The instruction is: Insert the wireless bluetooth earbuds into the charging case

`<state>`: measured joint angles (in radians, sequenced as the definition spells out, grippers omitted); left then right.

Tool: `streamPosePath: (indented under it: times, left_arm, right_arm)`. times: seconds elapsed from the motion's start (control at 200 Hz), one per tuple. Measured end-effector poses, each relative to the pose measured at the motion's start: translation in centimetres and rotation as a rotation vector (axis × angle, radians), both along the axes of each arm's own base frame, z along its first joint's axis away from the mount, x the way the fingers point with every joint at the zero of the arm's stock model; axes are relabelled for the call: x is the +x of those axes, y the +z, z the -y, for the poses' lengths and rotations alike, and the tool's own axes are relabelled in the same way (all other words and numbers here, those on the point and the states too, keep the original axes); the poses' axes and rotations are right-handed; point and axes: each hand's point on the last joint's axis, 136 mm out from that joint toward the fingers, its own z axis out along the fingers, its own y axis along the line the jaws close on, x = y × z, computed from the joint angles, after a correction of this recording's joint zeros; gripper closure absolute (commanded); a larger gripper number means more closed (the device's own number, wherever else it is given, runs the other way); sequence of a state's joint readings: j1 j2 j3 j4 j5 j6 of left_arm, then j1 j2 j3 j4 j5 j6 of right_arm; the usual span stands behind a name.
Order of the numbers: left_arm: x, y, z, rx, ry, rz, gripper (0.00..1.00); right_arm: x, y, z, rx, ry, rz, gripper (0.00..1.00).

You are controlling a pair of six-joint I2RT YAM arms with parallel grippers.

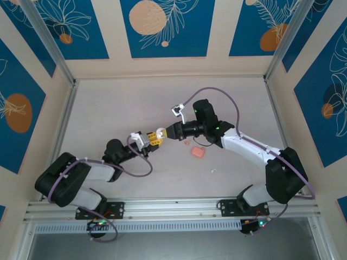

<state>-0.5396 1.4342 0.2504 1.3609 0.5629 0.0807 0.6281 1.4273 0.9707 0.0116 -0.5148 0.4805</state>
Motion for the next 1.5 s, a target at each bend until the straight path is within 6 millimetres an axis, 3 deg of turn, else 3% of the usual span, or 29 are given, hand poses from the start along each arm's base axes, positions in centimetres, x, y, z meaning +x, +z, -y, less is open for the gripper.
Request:
streamPosePath:
  times: [0.365, 0.625, 0.84, 0.96, 1.06, 1.24, 1.355, 1.5]
  left_arm:
    - [-0.2, 0.0, 0.1, 0.001, -0.014, 0.001, 0.86]
    - [-0.2, 0.0, 0.1, 0.0, -0.013, 0.002, 0.86]
    - [-0.1, -0.3, -0.1, 0.007, 0.002, 0.001, 0.87]
    - [-0.3, -0.9, -0.3, 0.015, 0.006, -0.012, 0.87]
    - [-0.5, -1.2, -0.4, 0.021, 0.006, -0.017, 0.87]
    - [-0.7, -1.7, -0.5, 0.034, 0.008, -0.014, 0.87]
    - [-0.9, -1.9, -0.6, 0.04, 0.008, -0.015, 0.87]
    - [-1.0, -2.2, -0.7, 0.045, 0.008, -0.021, 0.87]
  right_arm:
    - [-0.4, -0.3, -0.1, -0.004, 0.039, 0.009, 0.84]
    - [-0.7, 0.4, 0.3, -0.009, 0.032, 0.033, 0.78]
    - [-1.2, 2.9, 2.6, -0.02, -0.034, 0.092, 0.76]
    - [-0.7, 3.1, 4.6, -0.053, -0.106, 0.079, 0.74]
    - [-0.3, 2.0, 6.1, -0.106, -0.164, 0.026, 0.74]
    - [-0.7, -2.1, 9.2, -0.276, -0.279, -0.138, 0.72]
    - [-2.0, -5.3, 11.6, -0.407, -0.353, -0.271, 0.7]
    - [-5.0, -9.4, 14.6, -0.558, -0.431, -0.458, 0.68]
